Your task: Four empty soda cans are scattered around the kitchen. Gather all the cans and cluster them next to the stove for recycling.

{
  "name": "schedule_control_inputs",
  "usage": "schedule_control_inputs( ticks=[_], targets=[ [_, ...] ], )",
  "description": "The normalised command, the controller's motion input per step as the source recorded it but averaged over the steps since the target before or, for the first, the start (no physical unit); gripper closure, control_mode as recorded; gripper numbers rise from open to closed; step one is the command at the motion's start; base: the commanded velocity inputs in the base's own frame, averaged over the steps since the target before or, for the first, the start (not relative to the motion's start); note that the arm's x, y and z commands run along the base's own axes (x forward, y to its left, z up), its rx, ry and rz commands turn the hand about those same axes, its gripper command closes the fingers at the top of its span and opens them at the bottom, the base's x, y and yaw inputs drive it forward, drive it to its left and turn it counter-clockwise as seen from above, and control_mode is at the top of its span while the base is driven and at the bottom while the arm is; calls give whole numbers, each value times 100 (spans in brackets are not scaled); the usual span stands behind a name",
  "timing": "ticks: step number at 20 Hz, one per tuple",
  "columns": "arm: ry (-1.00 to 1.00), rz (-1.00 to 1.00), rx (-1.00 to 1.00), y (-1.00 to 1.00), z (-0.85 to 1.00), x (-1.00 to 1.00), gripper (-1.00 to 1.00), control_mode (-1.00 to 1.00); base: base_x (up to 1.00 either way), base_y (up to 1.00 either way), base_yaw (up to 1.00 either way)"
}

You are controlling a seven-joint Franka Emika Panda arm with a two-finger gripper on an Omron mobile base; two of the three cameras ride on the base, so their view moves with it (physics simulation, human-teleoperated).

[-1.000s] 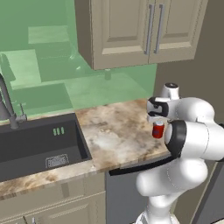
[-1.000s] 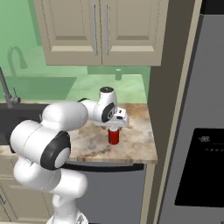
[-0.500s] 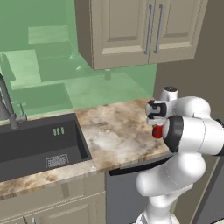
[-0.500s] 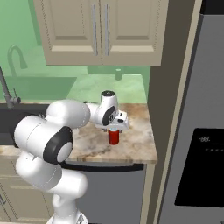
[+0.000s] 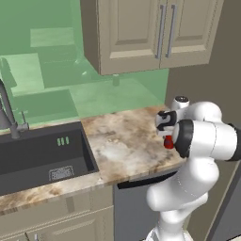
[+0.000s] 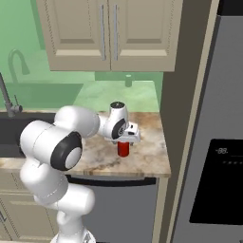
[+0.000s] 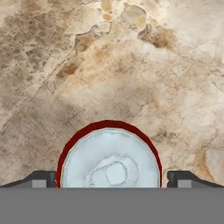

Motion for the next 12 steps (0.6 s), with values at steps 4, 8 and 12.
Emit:
schedule_control_inputs(
  ticks=[4,8,12],
  targets=[
    [0,0,0,0,-16,18,-100,-100,0,0,0],
    [0,0,0,-2,-20,9,-100,-100,0,0,0],
    [2,0,0,0,-25,0,100,-100,0,0,0]
  ],
)
